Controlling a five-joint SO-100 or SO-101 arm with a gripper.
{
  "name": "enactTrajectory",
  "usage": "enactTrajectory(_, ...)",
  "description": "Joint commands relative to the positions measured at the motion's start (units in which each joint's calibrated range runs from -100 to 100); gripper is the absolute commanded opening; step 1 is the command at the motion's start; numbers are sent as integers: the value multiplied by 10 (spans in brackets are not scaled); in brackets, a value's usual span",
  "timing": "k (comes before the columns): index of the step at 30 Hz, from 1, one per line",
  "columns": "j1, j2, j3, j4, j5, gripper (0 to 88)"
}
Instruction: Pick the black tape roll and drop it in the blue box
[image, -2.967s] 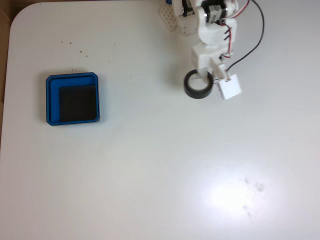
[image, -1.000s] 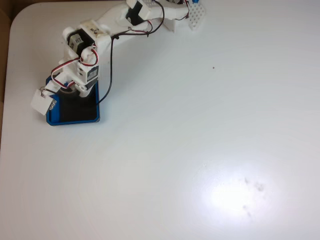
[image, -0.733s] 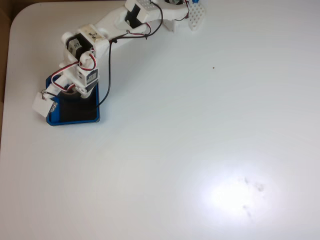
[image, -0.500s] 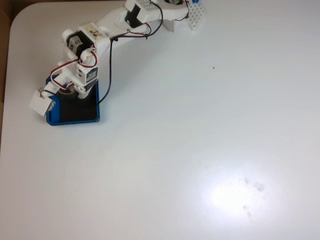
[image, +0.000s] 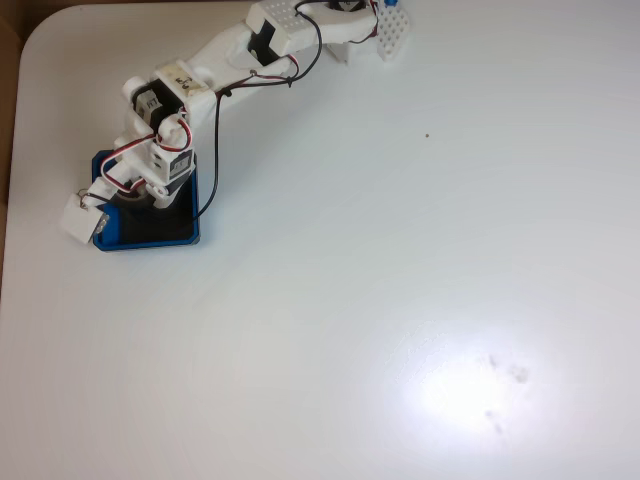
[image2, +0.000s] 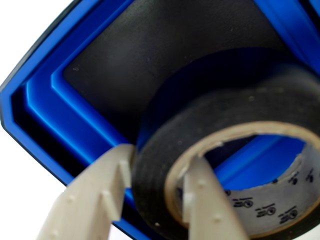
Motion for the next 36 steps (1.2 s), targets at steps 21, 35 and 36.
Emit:
enactTrajectory(21,7,-15,-44,-13,2,136)
enactTrajectory(35,9,-119,-44,68,4,135)
enactTrajectory(36,9,-146,-44,95,4,135)
